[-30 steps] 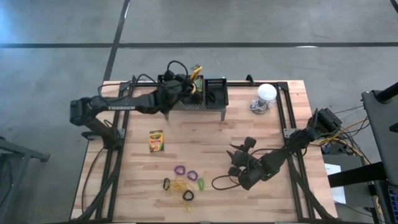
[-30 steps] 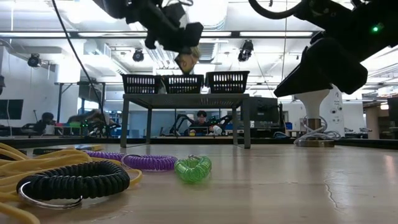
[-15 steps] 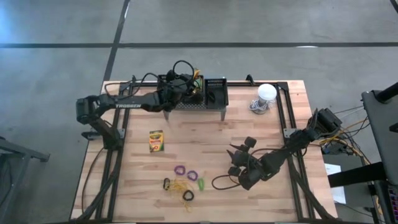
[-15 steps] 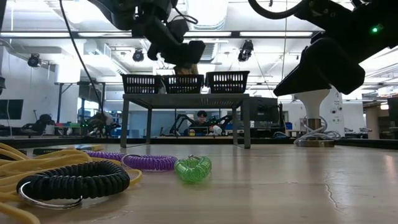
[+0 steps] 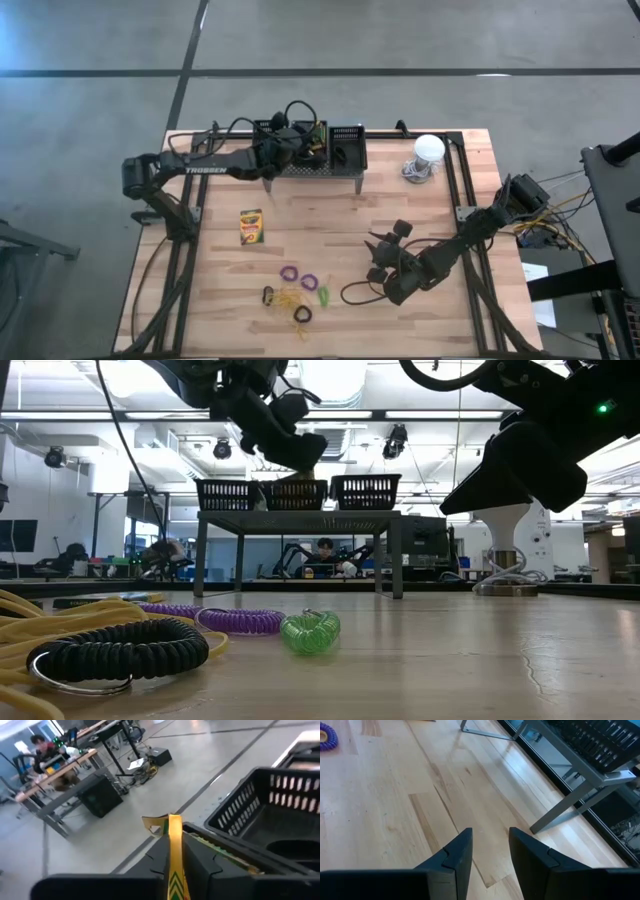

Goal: Pick & Place Office Desk Supplies
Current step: Put the yellow crayon box into the middle black bin on the shelf

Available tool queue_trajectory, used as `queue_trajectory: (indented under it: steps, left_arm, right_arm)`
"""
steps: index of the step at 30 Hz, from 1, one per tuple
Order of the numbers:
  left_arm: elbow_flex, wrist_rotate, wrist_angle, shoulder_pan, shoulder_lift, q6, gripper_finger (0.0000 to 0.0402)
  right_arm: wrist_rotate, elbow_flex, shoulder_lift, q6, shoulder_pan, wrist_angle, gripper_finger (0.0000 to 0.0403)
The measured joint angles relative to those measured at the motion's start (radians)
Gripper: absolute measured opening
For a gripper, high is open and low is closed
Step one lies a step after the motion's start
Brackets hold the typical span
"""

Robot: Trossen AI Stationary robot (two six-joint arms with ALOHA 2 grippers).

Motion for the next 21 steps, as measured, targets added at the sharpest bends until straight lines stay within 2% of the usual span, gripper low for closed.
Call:
queue_trajectory:
  steps: [3, 7, 13, 17, 21]
  left_arm:
    - [0.0, 0.019, 0.0, 0.001, 0.0, 0.029, 0.001]
    - [0.0, 0.055, -0.002, -0.001, 0.0, 0.021, 0.0015]
    - [0.017, 0.156, -0.027, -0.001, -0.002, 0.021, 0.0084]
    - [0.073, 0.163, -0.136, -0.001, -0.003, 0.02, 0.014]
    - [0.139, 0.168, -0.227, -0.01, -0.003, 0.005, 0.0179]
  right_arm:
    - [0.0, 0.0, 0.0, 0.0, 0.0, 0.001, 0.0125]
    - [-0.001, 0.0, 0.0, 0.0, 0.0, 0.001, 0.012]
    - [-0.002, -0.001, 0.0, 0.0, 0.0, 0.003, 0.012]
    - [-0.002, -0.002, 0.0, 0.001, 0.0, 0.003, 0.0123]
    - [-0.002, -0.004, 0.0, 0.003, 0.0, 0.004, 0.0121]
